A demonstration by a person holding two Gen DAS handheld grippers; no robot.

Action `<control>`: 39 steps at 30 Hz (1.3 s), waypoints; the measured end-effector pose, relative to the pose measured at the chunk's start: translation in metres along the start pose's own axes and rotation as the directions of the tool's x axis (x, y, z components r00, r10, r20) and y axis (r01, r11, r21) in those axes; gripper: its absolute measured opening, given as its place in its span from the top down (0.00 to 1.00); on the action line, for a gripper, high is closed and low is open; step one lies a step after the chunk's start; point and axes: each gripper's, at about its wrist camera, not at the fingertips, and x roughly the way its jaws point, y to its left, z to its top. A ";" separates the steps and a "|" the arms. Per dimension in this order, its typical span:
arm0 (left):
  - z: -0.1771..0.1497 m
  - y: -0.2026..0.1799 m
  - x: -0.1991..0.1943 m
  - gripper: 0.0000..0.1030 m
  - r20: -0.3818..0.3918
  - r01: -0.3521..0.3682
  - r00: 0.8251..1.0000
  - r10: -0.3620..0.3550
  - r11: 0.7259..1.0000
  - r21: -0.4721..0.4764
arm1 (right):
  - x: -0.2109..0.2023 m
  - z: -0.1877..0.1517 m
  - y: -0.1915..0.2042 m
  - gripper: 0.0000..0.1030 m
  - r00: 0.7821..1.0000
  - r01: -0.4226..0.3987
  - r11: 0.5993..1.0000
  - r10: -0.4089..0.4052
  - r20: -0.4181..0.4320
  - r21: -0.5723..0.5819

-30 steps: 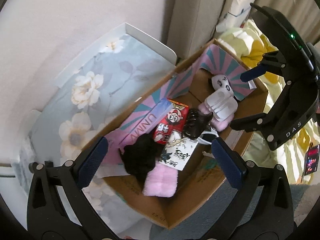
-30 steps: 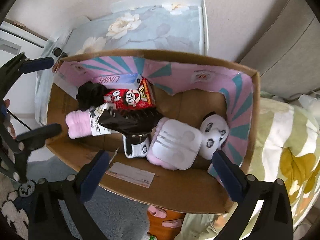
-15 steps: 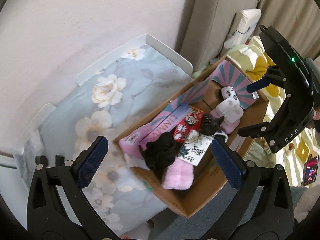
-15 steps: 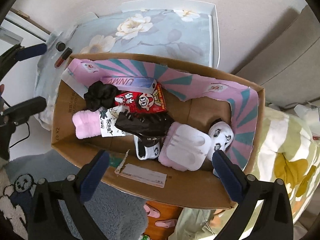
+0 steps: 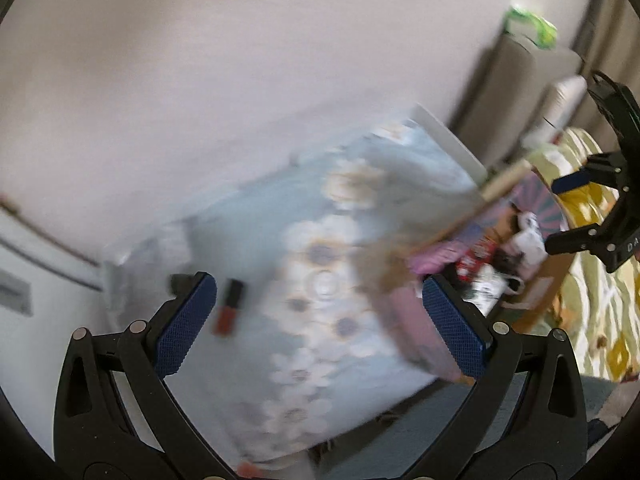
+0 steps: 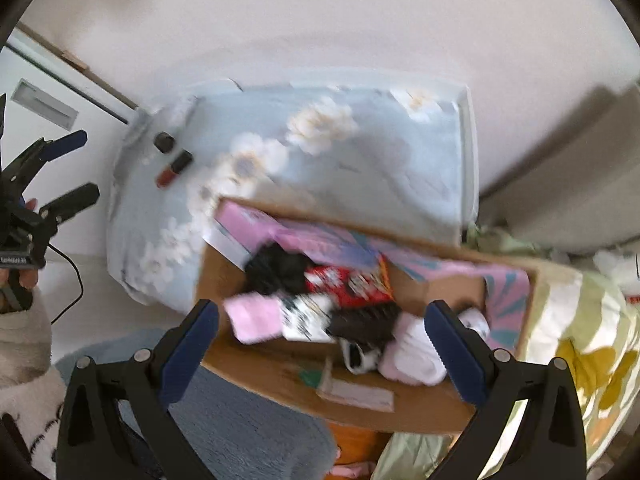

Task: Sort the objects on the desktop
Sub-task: 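Lift both open tools from the box back over the floral tray, then grasp the black jar with the left tool while the right tool grasps the clear ring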

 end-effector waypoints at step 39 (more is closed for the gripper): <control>-0.056 0.190 0.184 0.02 -0.169 -0.119 0.981 0.090 0.979 -0.167 | 0.221 0.111 0.142 0.01 0.955 0.138 0.957 -0.197 -0.221 -0.256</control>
